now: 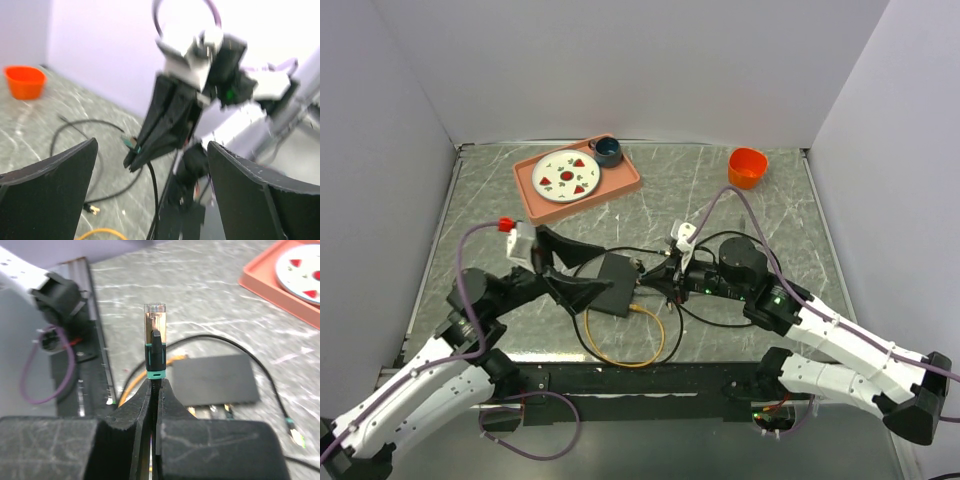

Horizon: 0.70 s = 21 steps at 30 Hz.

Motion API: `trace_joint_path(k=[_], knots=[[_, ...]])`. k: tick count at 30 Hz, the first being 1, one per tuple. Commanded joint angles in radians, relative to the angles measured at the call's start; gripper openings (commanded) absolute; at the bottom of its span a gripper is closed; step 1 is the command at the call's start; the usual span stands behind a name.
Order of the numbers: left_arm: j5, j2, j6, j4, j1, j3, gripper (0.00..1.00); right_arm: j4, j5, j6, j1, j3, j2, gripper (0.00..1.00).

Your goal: Insert the plug into the switch port

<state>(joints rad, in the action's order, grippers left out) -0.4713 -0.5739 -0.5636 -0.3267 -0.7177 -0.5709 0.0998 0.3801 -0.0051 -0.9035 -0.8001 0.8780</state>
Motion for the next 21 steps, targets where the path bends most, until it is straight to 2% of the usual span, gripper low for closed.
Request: trace_joint_path(k=[1,12,15,21], knots=[[0.207,0.02,-0.047,0.106,-0.002,-0.072,0.97,-0.008,-0.118,-0.052,-0.003,0.032,-0.054,0.0],[0.145,-0.191,-0.044,0.123,-0.002,-0.168,0.99,0.035,-0.078,-0.078,-0.029,-0.004,-0.051,0.0],[0.126,-0.228,-0.045,0.089,-0.002,-0.168,0.96,0.032,-0.055,-0.07,-0.034,-0.005,-0.054,0.0],[0.028,-0.311,-0.068,0.026,-0.003,-0.175,0.81,0.028,-0.05,-0.062,-0.035,-0.005,-0.053,0.0]])
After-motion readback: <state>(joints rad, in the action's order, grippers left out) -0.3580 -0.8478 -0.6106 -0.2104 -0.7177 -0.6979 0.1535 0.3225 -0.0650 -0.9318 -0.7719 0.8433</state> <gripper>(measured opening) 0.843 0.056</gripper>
